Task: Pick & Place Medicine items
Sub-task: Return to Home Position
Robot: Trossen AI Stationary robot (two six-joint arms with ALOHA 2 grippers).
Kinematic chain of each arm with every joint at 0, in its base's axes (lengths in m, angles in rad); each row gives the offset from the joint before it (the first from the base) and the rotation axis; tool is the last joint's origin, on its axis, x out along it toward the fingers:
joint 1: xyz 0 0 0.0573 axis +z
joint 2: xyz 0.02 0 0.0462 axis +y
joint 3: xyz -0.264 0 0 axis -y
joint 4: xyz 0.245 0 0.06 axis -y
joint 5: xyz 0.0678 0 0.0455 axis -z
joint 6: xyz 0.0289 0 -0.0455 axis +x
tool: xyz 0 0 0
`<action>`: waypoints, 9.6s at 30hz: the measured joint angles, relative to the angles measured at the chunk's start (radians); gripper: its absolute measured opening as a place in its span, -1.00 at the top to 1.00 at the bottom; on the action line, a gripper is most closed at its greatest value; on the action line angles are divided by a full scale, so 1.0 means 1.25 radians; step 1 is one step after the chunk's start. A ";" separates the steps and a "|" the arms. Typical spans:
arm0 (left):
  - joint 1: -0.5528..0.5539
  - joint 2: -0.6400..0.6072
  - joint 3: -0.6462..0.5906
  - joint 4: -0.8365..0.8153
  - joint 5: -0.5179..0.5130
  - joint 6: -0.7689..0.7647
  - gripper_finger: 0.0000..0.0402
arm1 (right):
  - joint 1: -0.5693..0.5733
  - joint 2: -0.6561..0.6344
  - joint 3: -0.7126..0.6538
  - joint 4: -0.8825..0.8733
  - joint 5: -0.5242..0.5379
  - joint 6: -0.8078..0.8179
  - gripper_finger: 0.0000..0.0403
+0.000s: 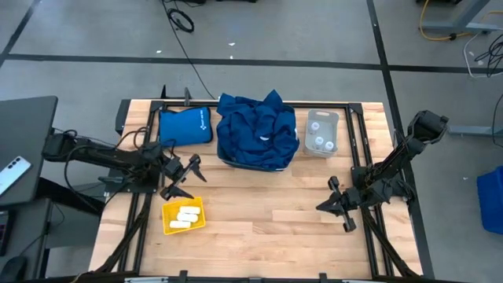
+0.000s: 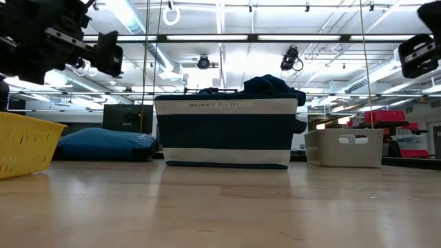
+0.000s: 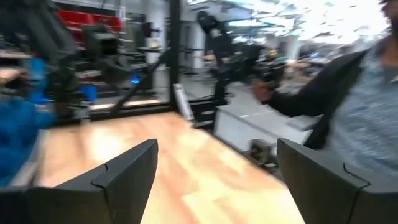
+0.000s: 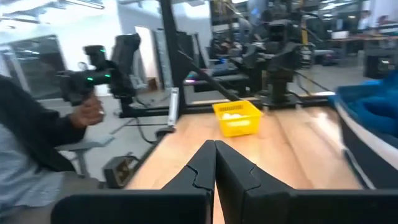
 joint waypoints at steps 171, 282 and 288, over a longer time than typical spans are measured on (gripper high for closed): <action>-0.041 -0.418 0.000 -0.376 -0.063 0.078 -0.65 | -0.125 0.000 0.000 -0.056 -0.067 0.050 0.92; -0.040 -0.615 0.001 -0.589 -0.408 0.019 -0.65 | 0.045 -0.001 -0.001 -0.001 0.272 0.034 0.92; -0.040 -0.615 0.001 -0.589 -0.408 0.019 -0.65 | 0.045 -0.001 -0.001 -0.001 0.272 0.034 0.92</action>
